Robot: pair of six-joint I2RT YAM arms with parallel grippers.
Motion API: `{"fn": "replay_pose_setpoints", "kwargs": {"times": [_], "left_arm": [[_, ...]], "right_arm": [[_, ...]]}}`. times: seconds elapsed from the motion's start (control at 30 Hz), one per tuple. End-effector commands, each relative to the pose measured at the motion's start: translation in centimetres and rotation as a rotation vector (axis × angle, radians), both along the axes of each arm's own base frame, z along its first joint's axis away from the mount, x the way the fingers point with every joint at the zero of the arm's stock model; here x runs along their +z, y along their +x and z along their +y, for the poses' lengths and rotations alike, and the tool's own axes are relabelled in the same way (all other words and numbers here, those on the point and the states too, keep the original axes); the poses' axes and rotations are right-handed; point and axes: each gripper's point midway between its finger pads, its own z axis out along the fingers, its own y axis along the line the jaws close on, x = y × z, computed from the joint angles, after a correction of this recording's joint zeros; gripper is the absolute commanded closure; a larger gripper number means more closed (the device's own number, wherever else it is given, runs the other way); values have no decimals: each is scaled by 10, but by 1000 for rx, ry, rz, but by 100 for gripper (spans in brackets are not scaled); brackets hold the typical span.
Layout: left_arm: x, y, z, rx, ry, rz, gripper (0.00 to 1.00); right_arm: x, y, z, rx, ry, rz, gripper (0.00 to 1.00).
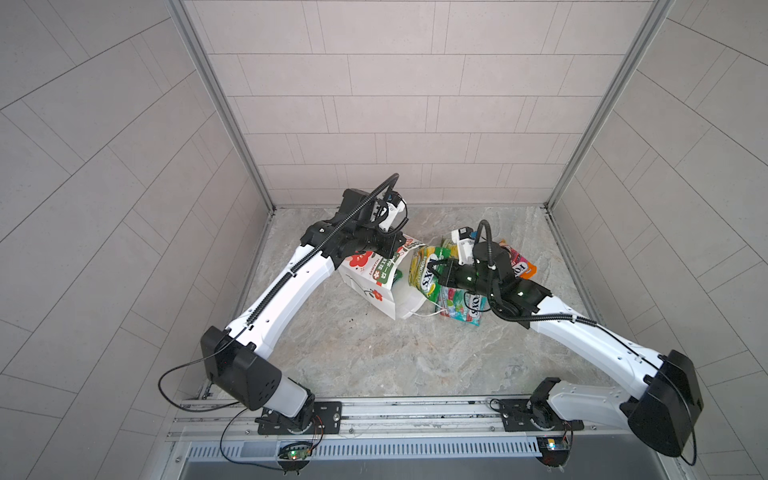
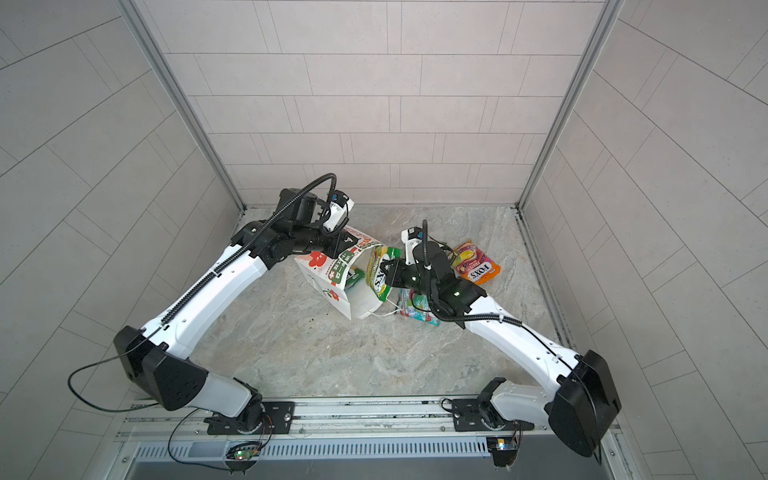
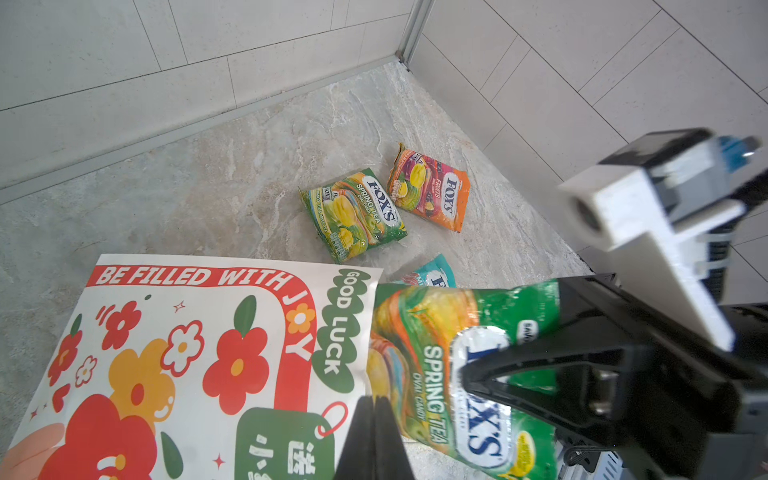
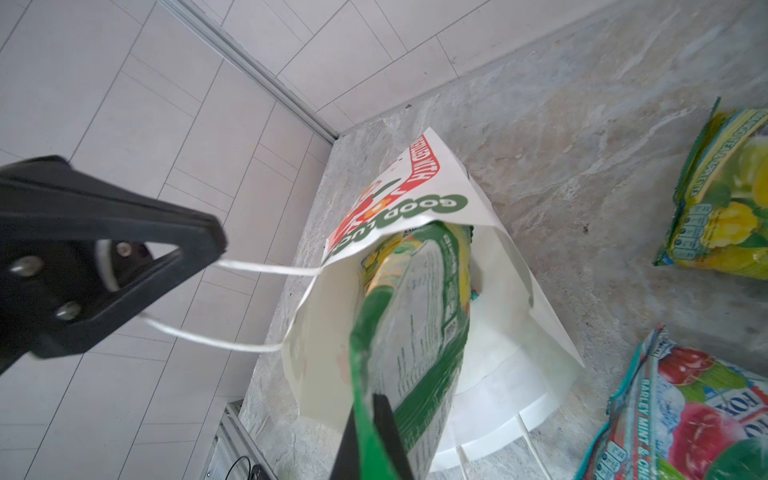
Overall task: Take the snacks out of the paper bag
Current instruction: 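Lift the green Spring Tea packet out of the bag with the right gripper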
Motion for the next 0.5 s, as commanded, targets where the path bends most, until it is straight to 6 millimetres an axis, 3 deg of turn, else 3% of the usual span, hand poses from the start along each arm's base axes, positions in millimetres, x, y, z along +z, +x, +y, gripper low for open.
{"fn": "replay_pose_setpoints", "kwargs": {"times": [0.0,0.23,0.47], "left_arm": [[11,-4,-3,-37,-17,-20,100],[7,-2,-3,-30,-8,-13,100],[5,-1,-3,-28,-2,-12,100]], "right_arm": [[32,-15,-14,21,-40,-94,100],[72,-39,-59,-36,-195,-214,100],[72,-47,-128,-209,-417,-223,100]]}}
